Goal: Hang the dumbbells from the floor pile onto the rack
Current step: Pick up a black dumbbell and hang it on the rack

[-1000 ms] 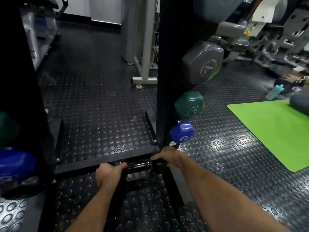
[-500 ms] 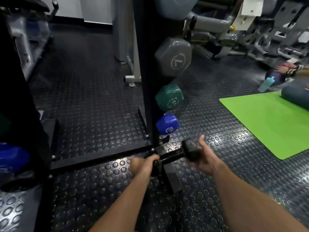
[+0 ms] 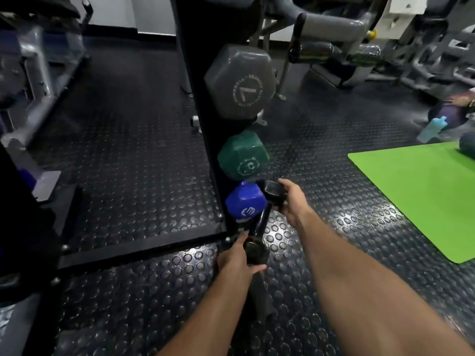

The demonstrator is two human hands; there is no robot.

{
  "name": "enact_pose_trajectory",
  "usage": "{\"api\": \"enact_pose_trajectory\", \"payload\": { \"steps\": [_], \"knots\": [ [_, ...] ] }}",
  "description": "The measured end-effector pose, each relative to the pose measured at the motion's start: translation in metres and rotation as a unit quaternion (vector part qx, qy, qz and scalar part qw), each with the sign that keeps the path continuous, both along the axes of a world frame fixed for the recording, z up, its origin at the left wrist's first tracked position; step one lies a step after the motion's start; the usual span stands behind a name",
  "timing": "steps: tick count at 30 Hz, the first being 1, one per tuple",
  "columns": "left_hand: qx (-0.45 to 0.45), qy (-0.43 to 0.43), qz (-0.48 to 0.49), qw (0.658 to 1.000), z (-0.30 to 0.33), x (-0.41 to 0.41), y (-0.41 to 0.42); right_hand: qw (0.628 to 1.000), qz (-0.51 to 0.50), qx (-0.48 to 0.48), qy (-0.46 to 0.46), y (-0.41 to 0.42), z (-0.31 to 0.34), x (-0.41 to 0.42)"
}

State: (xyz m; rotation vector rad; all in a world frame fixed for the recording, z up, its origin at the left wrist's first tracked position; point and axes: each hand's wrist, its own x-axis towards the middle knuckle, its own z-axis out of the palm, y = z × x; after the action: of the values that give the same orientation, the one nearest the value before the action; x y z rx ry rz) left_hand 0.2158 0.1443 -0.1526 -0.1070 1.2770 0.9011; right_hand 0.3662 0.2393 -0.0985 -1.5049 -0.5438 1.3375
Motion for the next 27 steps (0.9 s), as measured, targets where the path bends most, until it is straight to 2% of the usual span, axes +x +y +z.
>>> {"api": "enact_pose_trajectory", "payload": {
  "steps": [5, 10, 16, 20, 27],
  "knots": [
    [0.014, -0.053, 0.005, 0.998, -0.003, 0.002, 0.008, 0.998, 0.023, -0.044, -0.036, 0.039, -0.022, -0.012],
    [0.047, -0.118, 0.019, 0.992, 0.015, 0.014, 0.010, 0.997, 0.033, -0.025, -0.058, 0.058, -0.022, -0.015],
    [0.089, -0.145, 0.054, 0.984, 0.015, 0.020, 0.002, 0.999, 0.044, -0.001, -0.013, 0.067, -0.029, -0.004],
    [0.083, -0.167, 0.078, 0.979, 0.014, 0.031, 0.005, 0.999, 0.051, 0.006, 0.004, 0.072, -0.033, -0.002],
    [0.086, -0.269, 0.107, 0.953, 0.004, 0.028, 0.006, 0.996, 0.092, 0.021, 0.003, 0.080, -0.033, 0.002]
  ]
}}
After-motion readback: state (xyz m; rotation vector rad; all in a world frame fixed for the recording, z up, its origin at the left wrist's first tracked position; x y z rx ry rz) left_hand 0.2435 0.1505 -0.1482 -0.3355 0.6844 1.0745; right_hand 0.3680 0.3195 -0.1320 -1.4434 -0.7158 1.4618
